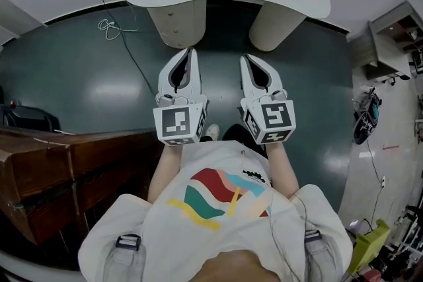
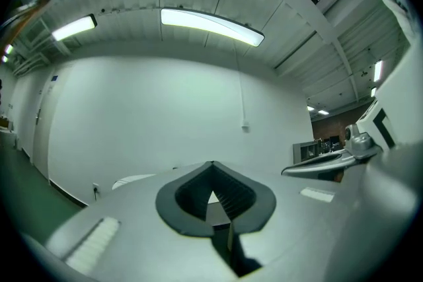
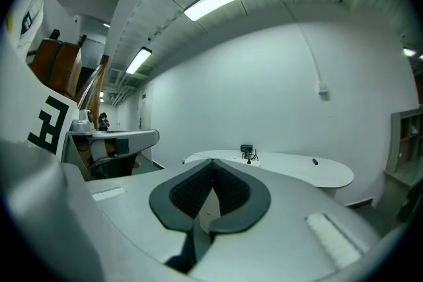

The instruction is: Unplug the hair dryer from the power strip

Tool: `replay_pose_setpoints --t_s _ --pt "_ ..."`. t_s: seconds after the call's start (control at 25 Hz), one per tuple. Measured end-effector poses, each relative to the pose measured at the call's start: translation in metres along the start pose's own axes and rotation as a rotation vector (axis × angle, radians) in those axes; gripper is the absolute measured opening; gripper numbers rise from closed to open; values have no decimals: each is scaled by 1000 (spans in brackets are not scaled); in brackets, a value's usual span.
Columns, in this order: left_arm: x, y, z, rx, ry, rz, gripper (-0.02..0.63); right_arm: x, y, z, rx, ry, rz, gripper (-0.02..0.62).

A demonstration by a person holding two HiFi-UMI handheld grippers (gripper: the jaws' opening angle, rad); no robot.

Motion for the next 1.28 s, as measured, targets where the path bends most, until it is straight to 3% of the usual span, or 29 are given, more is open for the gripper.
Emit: replay_pose_setpoints --t_s 0.32,0.68,0.84,1.04,1.28 --pt "-34 -21 5 30 -25 34 -3 -19 -5 -13 -20 -37 0 14" --pt "-99 -34 19 41 32 45 -3 -81 6 -63 -28 -17 -49 14" --pt "-148 -42 30 27 71 53 -3 -131 10 -96 -21 7 -60 14" --pt "-232 -55 56 71 149 103 -3 -218 12 -160 -71 -3 -13 14" --pt "-343 -45 86 78 211 149 -3 -318 42 -222 -69 29 37 14"
Point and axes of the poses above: the fingertips, and each gripper's own axes: x backward along the fingers, z to its left, y out of its top, the point moved 7 cm from there along x, backward along the fingers, and after that the axes turned 2 degrees about z, right-handed, at the moved point
